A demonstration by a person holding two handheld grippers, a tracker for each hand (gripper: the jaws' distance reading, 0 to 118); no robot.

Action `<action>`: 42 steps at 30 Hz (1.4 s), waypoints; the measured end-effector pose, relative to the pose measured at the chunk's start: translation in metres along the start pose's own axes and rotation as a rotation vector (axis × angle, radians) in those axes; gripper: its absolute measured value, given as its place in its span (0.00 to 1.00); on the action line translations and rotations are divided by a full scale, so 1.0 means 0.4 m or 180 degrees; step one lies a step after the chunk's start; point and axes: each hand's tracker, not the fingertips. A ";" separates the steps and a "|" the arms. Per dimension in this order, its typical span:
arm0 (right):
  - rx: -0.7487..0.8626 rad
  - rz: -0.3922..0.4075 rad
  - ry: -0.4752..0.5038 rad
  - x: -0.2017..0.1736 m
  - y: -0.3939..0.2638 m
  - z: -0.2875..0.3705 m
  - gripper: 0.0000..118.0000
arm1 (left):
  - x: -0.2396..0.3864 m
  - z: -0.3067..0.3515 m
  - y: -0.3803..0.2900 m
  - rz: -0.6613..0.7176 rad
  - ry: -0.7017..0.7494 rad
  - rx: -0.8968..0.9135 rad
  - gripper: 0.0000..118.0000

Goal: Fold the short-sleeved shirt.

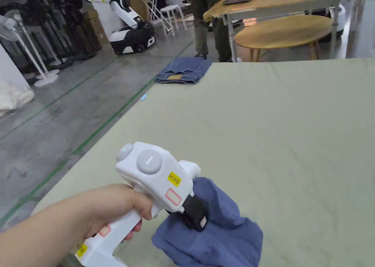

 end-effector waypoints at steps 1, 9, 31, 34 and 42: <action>0.0006 0.0029 -0.0013 -0.006 0.000 0.002 0.00 | -0.040 0.010 0.000 0.0050 0.0183 -0.0025 0.17; 0.0030 0.0098 -0.0182 -0.013 0.011 0.011 0.00 | -0.312 0.034 -0.010 0.0220 0.2795 -0.0688 0.16; 0.0110 0.0419 -0.0430 -0.034 0.061 0.056 0.00 | -0.045 0.179 -0.141 0.1003 0.1223 0.1504 0.01; 0.0213 0.0505 -0.0498 -0.057 0.076 0.074 0.00 | 0.119 0.146 -0.136 0.0617 0.1100 0.1915 0.00; 0.0946 0.1218 -0.1305 -0.250 0.130 0.106 0.00 | 0.581 0.146 -0.097 0.0174 0.0717 0.3241 0.00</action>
